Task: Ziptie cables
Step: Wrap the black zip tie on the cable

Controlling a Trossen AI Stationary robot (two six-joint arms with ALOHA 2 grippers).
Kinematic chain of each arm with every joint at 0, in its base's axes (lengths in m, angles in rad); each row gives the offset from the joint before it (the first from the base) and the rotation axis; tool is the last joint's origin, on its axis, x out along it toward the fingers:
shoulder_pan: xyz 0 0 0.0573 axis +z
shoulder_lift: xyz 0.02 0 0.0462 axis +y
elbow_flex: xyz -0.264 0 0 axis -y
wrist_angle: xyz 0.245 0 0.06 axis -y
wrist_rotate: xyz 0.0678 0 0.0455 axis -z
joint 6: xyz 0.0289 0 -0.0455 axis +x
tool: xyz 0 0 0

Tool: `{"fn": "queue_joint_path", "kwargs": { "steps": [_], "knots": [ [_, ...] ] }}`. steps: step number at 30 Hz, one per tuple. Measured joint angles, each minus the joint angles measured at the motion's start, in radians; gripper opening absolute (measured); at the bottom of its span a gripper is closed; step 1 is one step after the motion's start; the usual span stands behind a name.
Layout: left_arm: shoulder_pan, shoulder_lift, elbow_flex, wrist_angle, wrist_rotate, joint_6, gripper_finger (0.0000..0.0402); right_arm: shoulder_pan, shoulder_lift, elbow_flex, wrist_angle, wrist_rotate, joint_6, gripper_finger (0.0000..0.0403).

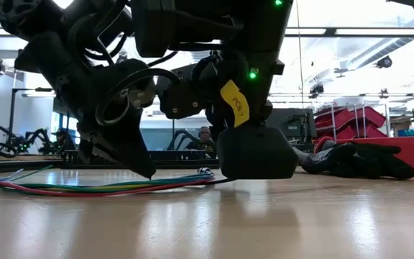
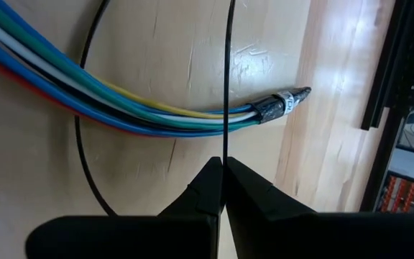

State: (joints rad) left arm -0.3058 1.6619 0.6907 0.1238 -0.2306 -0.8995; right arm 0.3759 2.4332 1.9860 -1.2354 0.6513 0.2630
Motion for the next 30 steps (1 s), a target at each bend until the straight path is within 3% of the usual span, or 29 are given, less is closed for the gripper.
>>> {"fn": "queue_joint_path", "kwargs": {
  "steps": [30],
  "knots": [
    [0.0,0.004,0.011,0.008,0.002,-0.004,0.0,-0.01,-0.004,0.0,-0.021,-0.001,0.007,0.0]
  ]
}}
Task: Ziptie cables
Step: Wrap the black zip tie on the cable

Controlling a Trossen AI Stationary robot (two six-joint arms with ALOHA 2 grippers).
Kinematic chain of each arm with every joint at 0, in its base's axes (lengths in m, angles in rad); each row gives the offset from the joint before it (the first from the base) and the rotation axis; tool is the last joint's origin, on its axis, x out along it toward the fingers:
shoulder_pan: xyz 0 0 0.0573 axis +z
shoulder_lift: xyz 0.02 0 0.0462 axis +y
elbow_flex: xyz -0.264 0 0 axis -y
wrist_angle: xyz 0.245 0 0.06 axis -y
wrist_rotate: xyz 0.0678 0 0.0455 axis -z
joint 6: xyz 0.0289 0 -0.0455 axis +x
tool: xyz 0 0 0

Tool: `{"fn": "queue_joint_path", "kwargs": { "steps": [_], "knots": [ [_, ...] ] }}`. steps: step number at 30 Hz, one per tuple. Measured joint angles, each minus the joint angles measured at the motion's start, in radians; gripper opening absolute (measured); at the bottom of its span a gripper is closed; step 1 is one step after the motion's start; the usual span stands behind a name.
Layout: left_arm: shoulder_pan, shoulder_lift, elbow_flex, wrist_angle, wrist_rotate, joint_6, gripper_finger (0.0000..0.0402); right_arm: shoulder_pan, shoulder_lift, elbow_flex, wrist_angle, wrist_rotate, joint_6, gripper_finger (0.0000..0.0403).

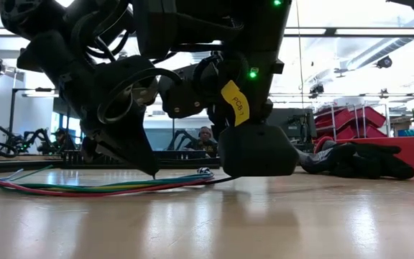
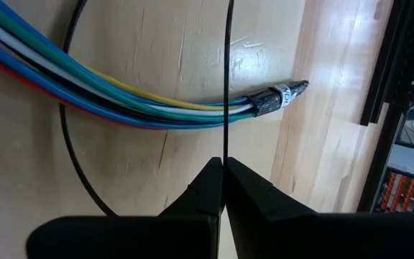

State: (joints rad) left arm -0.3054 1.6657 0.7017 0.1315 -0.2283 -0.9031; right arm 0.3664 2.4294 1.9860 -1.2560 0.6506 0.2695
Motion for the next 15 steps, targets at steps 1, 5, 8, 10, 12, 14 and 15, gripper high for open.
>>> {"fn": "queue_joint_path", "kwargs": {
  "steps": [1,5,8,10,12,14,15],
  "knots": [
    [0.0,0.0,0.0,0.001,0.0,0.0,0.0,0.0,0.0,0.0,0.0,0.0,0.0,0.0],
    [0.0,0.0,0.0,0.003,0.0,0.0,0.0,0.0,0.0,0.0,0.002,0.0,0.0,0.0],
    [0.0,0.0,0.0,0.004,0.0,0.0,0.0,0.0,0.0,0.0,0.007,0.0,0.0,0.0],
    [0.0,0.0,-0.001,0.004,0.0,0.0,0.0,0.0,0.0,0.002,0.008,0.0,0.0,0.0],
    [0.0,0.0,-0.001,0.004,0.0,0.0,0.0,0.0,0.0,0.007,0.012,0.0,0.0,0.0],
    [-0.001,0.0,-0.001,0.005,0.0,0.0,0.0,0.0,0.0,0.017,0.012,0.0,-0.001,0.0],
    [-0.001,0.0,-0.001,0.007,0.0,0.001,0.0,0.001,0.0,0.021,0.011,-0.001,-0.001,0.0]
  ]
}}
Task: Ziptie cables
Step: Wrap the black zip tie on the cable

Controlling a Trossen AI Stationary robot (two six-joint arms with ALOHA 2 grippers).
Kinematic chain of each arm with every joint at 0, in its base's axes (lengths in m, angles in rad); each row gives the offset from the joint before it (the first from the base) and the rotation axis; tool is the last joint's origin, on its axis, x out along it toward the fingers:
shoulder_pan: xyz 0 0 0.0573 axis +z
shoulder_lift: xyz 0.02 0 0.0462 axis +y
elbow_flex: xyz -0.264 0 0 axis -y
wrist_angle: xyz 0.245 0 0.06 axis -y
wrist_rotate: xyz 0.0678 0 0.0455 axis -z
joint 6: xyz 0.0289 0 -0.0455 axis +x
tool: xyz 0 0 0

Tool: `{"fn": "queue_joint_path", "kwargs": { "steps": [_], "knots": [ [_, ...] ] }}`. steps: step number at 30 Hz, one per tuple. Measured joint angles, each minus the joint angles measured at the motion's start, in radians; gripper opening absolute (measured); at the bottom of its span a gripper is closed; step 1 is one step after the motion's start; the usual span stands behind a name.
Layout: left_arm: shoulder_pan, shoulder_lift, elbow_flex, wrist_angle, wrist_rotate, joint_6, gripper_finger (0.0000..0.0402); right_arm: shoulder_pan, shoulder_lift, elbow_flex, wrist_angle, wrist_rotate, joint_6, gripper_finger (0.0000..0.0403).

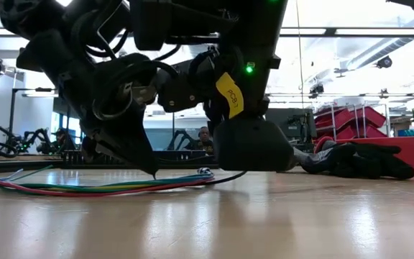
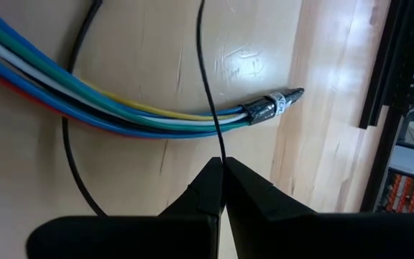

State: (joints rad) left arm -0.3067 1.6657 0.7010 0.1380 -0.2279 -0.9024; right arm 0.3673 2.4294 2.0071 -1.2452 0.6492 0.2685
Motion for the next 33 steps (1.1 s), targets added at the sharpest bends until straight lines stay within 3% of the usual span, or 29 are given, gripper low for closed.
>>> {"fn": "queue_joint_path", "kwargs": {
  "steps": [25,33],
  "knots": [
    [0.001,-0.001,0.0,-0.005,-0.005,0.005,0.0,0.039,0.0,0.026,-0.002,0.017,0.101,0.0],
    [0.001,-0.001,0.0,-0.005,-0.005,0.006,0.0,0.047,0.0,0.026,-0.003,0.089,0.115,0.0]
  ]
}}
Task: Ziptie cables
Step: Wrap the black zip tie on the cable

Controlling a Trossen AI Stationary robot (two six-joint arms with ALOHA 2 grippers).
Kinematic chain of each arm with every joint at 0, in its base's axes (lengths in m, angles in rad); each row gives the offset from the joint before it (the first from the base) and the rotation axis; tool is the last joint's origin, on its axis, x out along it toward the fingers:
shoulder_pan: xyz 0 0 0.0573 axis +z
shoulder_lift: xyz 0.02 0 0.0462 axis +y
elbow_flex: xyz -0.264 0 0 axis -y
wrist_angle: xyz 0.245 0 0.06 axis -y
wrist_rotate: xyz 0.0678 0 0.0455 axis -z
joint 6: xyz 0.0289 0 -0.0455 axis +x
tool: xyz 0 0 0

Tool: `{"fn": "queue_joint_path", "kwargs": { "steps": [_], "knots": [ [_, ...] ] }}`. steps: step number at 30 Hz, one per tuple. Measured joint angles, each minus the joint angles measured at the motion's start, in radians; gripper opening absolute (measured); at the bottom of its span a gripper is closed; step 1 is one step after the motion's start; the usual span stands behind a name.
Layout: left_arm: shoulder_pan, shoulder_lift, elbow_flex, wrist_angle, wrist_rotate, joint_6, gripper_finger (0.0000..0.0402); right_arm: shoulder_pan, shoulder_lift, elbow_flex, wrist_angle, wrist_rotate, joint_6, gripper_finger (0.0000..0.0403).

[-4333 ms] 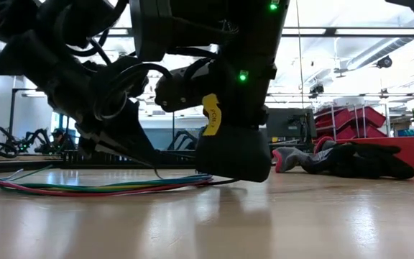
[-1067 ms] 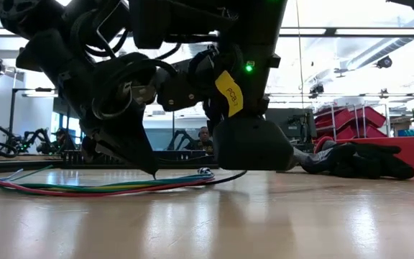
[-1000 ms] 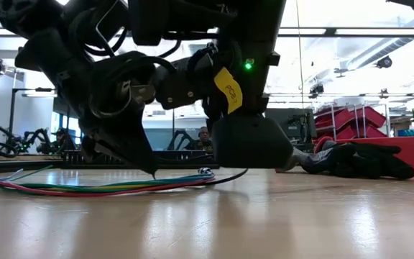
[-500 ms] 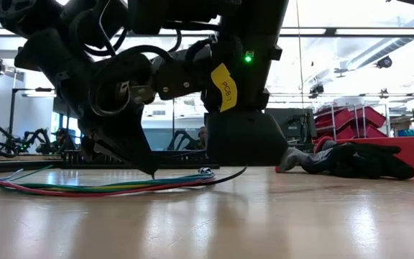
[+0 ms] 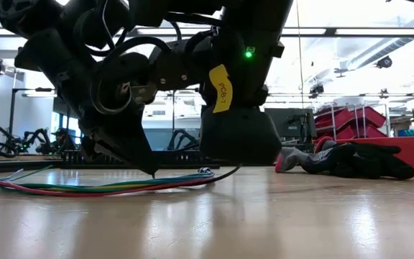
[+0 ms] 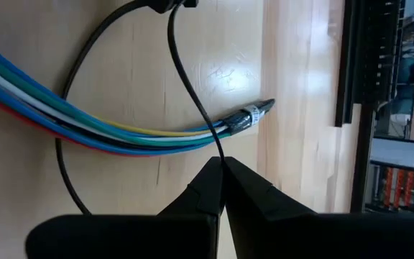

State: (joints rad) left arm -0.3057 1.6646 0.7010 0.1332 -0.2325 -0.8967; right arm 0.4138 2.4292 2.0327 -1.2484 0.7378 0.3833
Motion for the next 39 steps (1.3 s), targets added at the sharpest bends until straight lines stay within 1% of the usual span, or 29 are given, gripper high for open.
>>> {"fn": "queue_joint_path", "kwargs": {
  "steps": [16,32,39],
  "knots": [
    [0.0,0.0,0.0,0.0,0.008,0.001,0.0,0.01,0.0,0.0,-0.003,0.025,0.065,0.0],
    [-0.001,0.0,0.0,0.004,0.008,0.003,0.0,0.05,0.0,-0.002,0.008,0.05,0.091,0.0],
    [-0.001,0.0,0.0,0.002,0.008,0.001,0.0,0.054,0.0,-0.002,0.007,0.051,0.172,0.0]
  ]
}}
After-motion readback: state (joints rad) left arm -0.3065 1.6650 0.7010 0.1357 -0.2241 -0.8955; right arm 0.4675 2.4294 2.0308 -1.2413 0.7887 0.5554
